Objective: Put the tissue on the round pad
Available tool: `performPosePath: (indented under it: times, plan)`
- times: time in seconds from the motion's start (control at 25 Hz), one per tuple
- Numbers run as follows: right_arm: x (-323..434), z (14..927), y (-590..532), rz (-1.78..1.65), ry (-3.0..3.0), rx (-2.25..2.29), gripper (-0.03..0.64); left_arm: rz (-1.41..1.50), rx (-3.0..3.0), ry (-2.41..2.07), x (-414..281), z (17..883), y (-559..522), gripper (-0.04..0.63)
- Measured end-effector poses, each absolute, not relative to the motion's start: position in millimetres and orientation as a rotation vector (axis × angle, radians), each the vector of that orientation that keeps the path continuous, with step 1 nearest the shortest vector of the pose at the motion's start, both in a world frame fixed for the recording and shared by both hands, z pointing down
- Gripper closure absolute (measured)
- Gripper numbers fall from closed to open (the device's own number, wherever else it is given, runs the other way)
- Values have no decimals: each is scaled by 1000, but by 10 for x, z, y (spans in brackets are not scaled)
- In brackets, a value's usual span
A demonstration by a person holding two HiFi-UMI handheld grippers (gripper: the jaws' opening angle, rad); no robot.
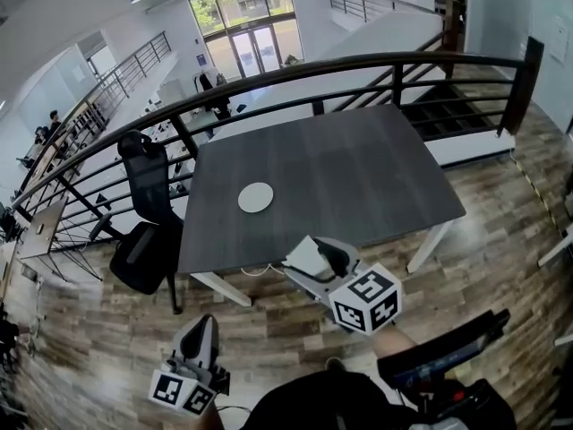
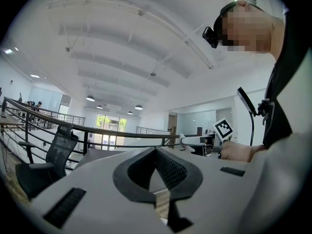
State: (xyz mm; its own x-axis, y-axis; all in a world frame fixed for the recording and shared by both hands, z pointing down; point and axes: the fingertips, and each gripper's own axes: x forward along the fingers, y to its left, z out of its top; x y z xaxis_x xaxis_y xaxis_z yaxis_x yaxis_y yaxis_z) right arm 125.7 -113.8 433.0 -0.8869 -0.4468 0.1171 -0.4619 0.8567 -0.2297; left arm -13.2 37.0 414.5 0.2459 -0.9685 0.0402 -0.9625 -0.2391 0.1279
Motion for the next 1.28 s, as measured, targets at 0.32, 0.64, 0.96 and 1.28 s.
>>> performPosePath:
  times: [0.32,0.64,0.96,1.28]
  plan:
    - [1371,4368,-1335,409,-2978,721,287,-35,2372,-1843,31,4195,176,592]
    - [1318,4374,-1580,409,-2963,764,287,-35,2386,-1803,-71,4225,-122,592]
    - [752,4277,-1767,383,-2943,832,287,-73,2436,-1759,-730,4135,-393,592]
    - [378,4177,-1884,349,-2928,856,287,-106,2457,-1735,-1150,4075,-559,592]
